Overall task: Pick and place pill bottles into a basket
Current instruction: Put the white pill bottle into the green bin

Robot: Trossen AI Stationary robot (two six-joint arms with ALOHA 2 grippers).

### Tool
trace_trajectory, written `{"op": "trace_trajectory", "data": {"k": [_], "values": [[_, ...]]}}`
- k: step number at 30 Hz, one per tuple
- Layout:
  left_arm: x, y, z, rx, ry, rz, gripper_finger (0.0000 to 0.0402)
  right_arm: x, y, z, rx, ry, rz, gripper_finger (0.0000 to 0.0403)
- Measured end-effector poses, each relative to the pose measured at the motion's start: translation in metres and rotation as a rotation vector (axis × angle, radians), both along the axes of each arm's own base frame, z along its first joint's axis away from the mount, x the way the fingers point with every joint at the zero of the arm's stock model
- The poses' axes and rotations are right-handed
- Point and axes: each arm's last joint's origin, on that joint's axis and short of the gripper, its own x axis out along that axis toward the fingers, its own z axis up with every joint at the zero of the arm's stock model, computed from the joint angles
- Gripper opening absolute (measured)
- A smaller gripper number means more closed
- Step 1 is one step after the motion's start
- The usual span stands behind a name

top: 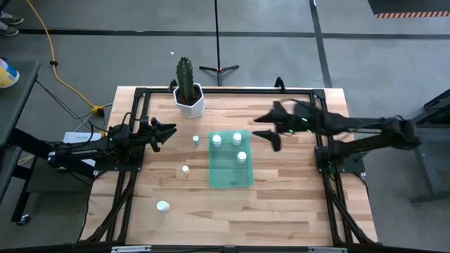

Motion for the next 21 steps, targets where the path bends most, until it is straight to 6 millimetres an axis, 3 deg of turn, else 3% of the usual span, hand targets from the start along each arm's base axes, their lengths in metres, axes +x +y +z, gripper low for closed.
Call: {"op": "trace_trajectory", "data": {"k": [6,10,15,21], "values": [[0.0,0.0,0.0,0.014,0.005,0.003,0.0193,-0.054,0.01,-0.04,0.056,-0.152,-0.035,0.0245],[0.0,0.0,0.0,0.039,0.014,0.006,0.0193,-0.078,0.014,-0.071,0.071,-0.229,-0.055,0.0219],[0.0,0.0,0.0,0.084,0.03,0.01,0.0193,-0.094,0.017,-0.098,0.073,-0.314,-0.052,0.0147],[0.0,0.0,0.0,0.101,0.036,0.011,0.0193,-0.104,0.018,-0.111,0.002,-0.38,-0.052,0.0022]]}}
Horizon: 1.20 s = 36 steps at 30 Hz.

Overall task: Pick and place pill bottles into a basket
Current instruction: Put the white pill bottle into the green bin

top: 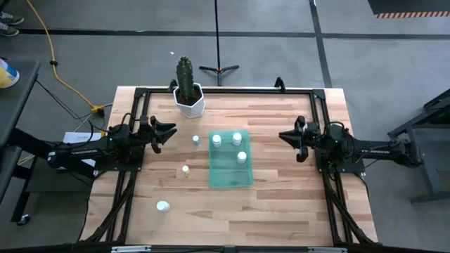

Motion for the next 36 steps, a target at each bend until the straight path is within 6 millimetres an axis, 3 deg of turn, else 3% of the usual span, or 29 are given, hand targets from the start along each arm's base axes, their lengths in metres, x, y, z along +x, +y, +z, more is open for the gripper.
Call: {"op": "trace_trajectory", "data": {"k": [2,8,11,15,19,23,30,36], "values": [[0.0,0.0,0.0,0.03,0.009,-0.007,0.0193,-0.002,0.0,-0.002,-0.007,-0.002,-0.027,0.0009],[0.0,-0.003,0.006,0.048,-0.039,-0.098,0.0193,-0.003,-0.002,-0.003,0.023,0.001,-0.079,0.0024],[-0.003,-0.004,0.023,0.085,-0.072,-0.119,0.0193,-0.003,-0.002,-0.007,0.038,0.042,-0.079,0.0005],[-0.006,-0.004,0.053,0.168,-0.057,-0.095,0.0193,-0.003,-0.002,-0.008,0.07,0.051,-0.075,0.0012],[0.004,-0.002,0.077,0.17,0.061,-0.087,0.0193,-0.002,-0.001,-0.008,0.067,0.05,-0.055,0.0004],[0.029,0.001,0.097,0.089,0.237,-0.112,0.0198,-0.002,-0.001,-0.01,0.073,0.068,-0.051,0.0005],[0.072,0.001,0.135,0.009,0.495,-0.357,0.0252,-0.002,-0.001,-0.012,0.097,0.09,-0.049,0.0003],[0.082,-0.012,0.166,-0.237,0.798,-0.558,0.0279,-0.002,0.0,-0.012,0.091,0.093,-0.018,0.0002]]}}
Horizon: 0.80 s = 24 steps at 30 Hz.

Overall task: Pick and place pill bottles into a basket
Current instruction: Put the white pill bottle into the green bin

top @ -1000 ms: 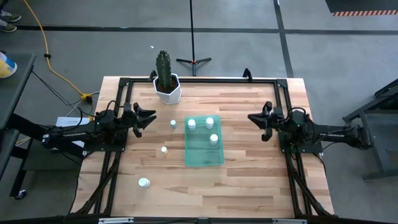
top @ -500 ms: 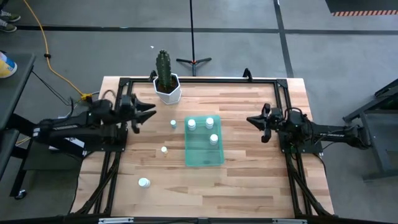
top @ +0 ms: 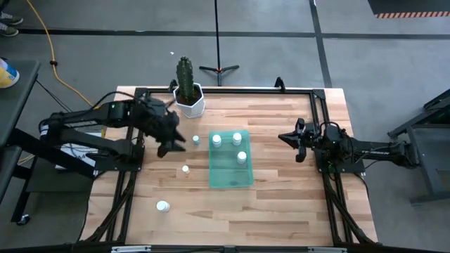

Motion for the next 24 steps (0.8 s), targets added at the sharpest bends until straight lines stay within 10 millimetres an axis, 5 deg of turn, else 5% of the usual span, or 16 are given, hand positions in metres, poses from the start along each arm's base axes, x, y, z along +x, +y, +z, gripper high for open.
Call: {"op": "trace_trajectory", "data": {"k": [9,15,24], "values": [[0.003,-0.054,0.009,0.017,0.296,-0.205,0.025,0.0,0.0,0.0,-0.003,0.003,0.012,0.0003],[0.009,-0.102,-0.017,0.046,0.453,-0.327,0.0237,0.0,0.0,-0.001,-0.005,0.015,0.014,0.0002],[0.016,-0.156,-0.053,0.233,0.563,-0.288,0.0225,0.0,0.001,-0.005,-0.026,0.053,0.03,0.0001]]}}
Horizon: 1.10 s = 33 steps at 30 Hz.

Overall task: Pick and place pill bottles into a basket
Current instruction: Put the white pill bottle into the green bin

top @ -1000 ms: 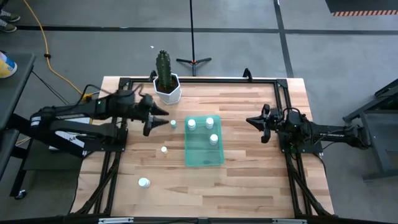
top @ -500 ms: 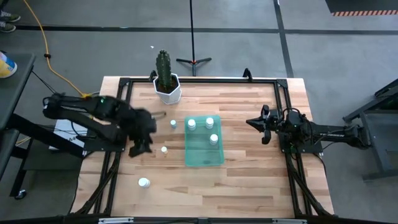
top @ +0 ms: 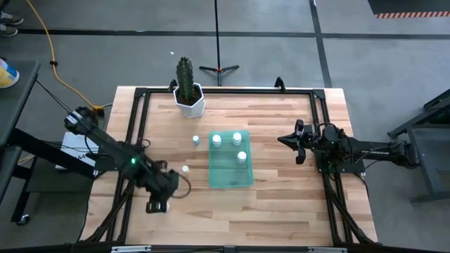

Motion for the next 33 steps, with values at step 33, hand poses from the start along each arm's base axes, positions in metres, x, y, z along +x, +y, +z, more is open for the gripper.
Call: {"op": "trace_trajectory", "data": {"k": [33], "values": [[0.006,-0.047,-0.109,0.096,0.301,-0.065,0.0334,0.0,0.001,-0.004,0.006,0.042,0.044,0.0001]]}}
